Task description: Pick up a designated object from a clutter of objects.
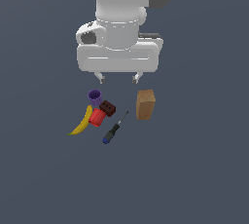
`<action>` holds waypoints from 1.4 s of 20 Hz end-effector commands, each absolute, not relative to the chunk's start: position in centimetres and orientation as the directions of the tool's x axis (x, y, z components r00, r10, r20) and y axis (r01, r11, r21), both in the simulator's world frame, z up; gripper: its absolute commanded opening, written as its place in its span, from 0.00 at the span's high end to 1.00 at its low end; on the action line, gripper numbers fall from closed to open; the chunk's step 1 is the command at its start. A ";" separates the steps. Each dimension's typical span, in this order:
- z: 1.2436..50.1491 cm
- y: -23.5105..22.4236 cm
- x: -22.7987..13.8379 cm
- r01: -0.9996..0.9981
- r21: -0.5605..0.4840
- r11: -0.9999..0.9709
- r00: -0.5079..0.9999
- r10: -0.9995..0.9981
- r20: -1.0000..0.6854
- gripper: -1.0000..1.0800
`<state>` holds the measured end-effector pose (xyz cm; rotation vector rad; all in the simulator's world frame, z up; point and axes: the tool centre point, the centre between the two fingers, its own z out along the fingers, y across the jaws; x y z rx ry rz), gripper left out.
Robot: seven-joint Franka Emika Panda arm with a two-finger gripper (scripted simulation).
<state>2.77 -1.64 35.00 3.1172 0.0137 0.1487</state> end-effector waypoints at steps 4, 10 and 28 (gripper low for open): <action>35.2 -1.2 2.8 0.012 0.019 -1.000 0.995 0.014 0.097 0.04; 36.1 1.0 2.8 0.039 0.008 -0.999 0.993 0.039 0.108 0.04; 30.4 4.5 0.5 0.056 0.002 -0.998 0.996 0.056 0.074 0.04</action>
